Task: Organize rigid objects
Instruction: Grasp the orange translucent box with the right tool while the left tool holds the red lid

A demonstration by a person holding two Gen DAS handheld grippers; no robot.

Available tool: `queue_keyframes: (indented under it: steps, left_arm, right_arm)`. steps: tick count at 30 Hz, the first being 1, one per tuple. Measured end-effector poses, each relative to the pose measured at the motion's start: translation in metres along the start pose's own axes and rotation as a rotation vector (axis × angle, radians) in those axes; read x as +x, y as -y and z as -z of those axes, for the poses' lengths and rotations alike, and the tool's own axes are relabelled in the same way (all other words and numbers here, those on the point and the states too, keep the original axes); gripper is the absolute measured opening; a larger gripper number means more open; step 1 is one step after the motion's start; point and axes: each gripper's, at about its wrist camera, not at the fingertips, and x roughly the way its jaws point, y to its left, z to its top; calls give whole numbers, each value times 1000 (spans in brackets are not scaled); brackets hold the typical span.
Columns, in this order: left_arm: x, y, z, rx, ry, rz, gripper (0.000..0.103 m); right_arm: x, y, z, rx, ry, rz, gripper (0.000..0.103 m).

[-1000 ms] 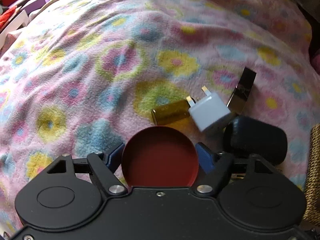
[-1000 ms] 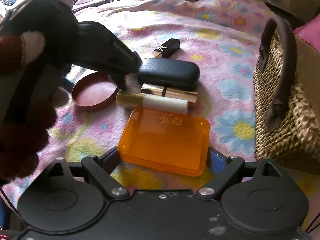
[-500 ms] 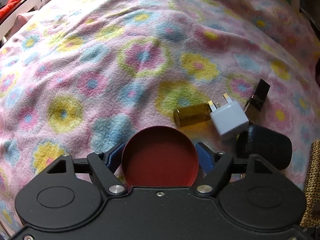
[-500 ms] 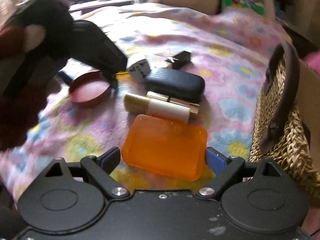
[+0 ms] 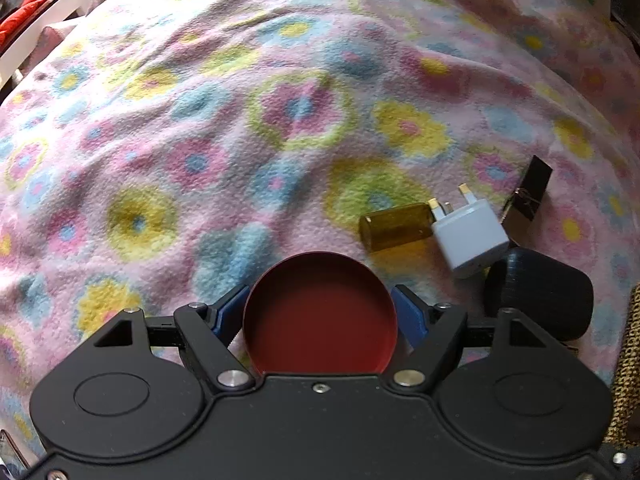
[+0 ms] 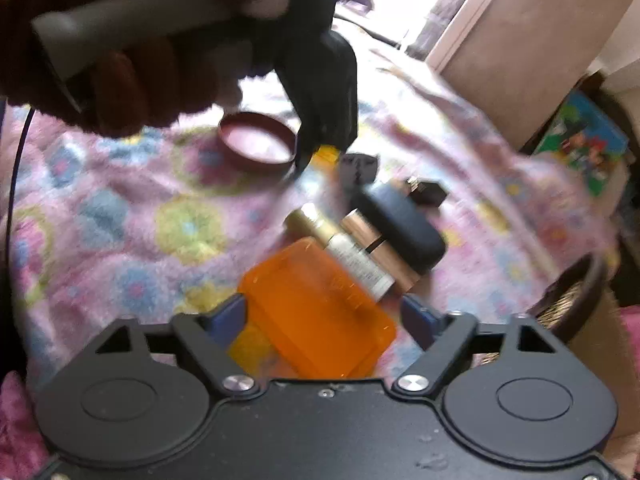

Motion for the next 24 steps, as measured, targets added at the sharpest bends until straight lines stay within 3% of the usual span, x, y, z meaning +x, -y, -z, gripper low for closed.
queue_keyframes:
  steps: [8,15,19,21,23,24]
  left_arm:
    - [2,-1,0,-11,-9,-15,72]
    - [2,-1,0,-8,-9,-18,72]
    - [2,1,0,-1,-9,-26,72]
    - [2,3,0,4,-8,-30,72]
    - [2,4,1,5,-7,-30,72]
    - [2,4,1,4,-7,-30,72]
  right_arm:
    - [19,3,-13,0,-22,-18,78]
    - [47,45,-21,302,-136,-76,80]
    - [49,52,-21,345,-149,-80,80]
    - [46,50,-20,341,-145,-79,71]
    - [38,44,-20,328,-134,-81,45]
    - [36,41,-21,331,-134,-90,39]
